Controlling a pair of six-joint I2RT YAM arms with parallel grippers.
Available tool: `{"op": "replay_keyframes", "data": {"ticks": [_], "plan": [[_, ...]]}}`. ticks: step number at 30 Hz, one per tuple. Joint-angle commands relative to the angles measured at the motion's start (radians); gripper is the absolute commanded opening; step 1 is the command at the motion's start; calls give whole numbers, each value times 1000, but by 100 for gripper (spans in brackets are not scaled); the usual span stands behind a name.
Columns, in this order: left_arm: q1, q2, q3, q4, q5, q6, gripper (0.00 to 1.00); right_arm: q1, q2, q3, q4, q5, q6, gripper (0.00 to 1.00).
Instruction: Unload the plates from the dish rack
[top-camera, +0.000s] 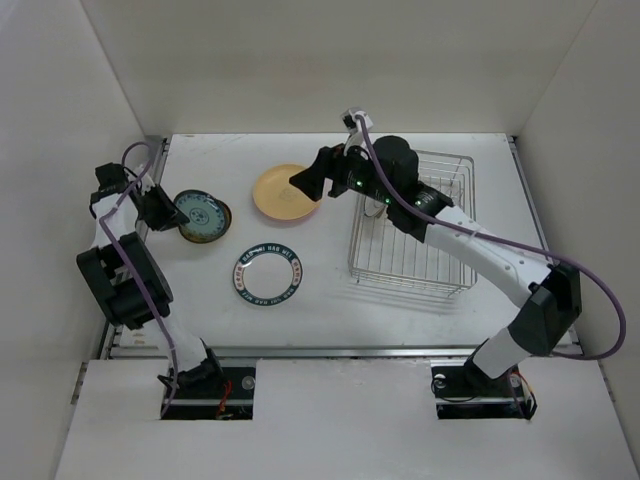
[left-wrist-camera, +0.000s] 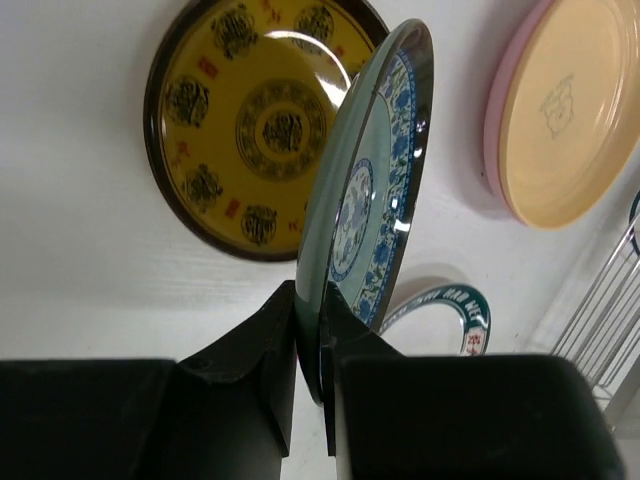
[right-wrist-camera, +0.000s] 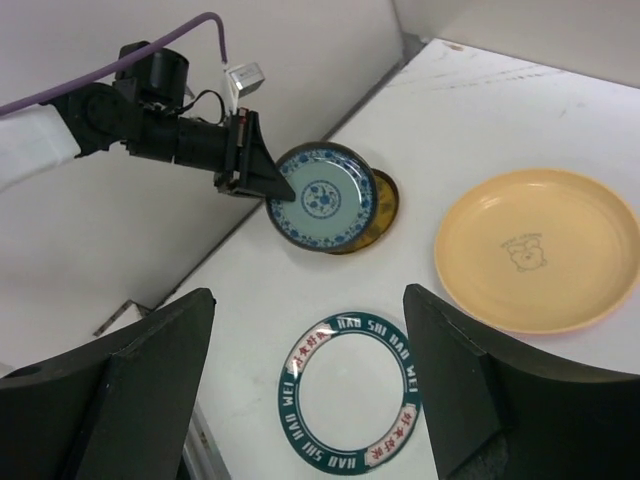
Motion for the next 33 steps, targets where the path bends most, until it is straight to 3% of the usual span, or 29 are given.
{"op": "replay_keyframes", "data": {"ticks": [1, 4, 6, 9, 13, 21, 26, 29, 33], "plan": [[-4, 33, 71, 45, 10, -64, 0, 6, -39, -21, -63, 101, -38, 82], [-4, 93, 96, 45, -51, -79, 0, 6, -64, -21, -101, 125, -48, 85], [-4, 150, 131, 1, -52, -69, 13, 6, -87, -21, -115, 125, -57, 85], [-4, 233, 192, -103, -4, -15, 42, 6, -99, -31, -126, 125, -67, 85], [-13, 282, 211, -185, -50, 64, 62, 6, -108, -32, -126, 125, -67, 85], [-81, 270, 211, -216, -220, 164, 65, 6, -118, -1, -191, 211, -67, 85], [-90, 198, 191, -204, -254, 155, 66, -26, -81, 129, -434, 638, 1, 93], [-90, 150, 182, -193, -265, 155, 67, -81, -14, 198, -593, 812, 21, 96], [-90, 74, 173, -193, -256, 155, 69, -156, 25, 241, -620, 911, 30, 96]]}}
